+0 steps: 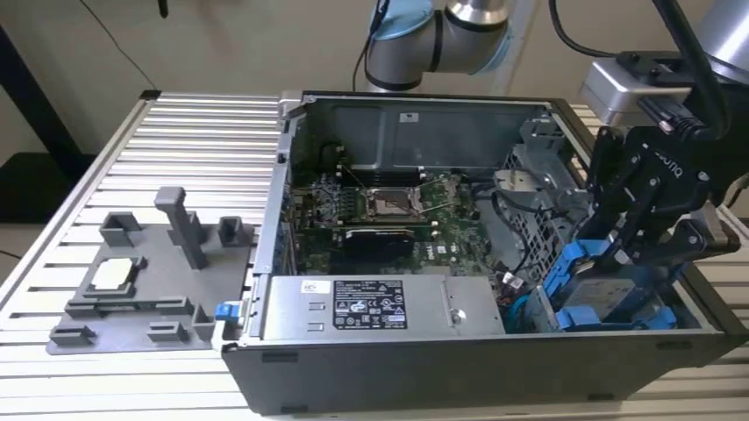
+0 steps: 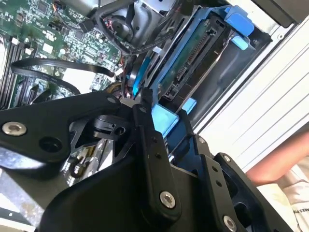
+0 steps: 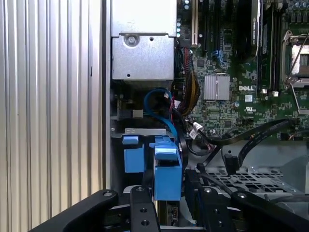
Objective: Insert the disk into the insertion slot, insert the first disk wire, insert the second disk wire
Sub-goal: 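Insert the disk into the insertion slot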
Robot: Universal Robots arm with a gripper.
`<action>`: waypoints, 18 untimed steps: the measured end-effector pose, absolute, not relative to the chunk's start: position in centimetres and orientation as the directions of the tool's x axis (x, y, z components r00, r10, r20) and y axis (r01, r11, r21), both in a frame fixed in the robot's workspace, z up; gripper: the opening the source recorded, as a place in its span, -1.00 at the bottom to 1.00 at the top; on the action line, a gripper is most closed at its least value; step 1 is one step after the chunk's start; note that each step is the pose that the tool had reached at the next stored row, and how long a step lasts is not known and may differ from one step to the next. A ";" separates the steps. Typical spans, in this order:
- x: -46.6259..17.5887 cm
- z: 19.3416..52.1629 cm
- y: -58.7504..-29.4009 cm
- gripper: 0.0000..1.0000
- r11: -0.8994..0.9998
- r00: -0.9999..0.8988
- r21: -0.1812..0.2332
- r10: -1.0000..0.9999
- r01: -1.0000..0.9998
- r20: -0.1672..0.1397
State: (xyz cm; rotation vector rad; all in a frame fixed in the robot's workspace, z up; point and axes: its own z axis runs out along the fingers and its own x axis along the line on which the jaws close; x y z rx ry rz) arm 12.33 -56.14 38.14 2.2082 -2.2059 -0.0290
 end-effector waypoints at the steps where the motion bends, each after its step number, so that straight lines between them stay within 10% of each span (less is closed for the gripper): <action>1: 12.3 38.4 -56.1 -0.22 -0.001 0.001 0.028 -1.000 -1.000 0.001; 18: 13.0 39.2 -56.2 -0.22 -0.025 0.025 -0.003 -1.000 -1.000 -0.013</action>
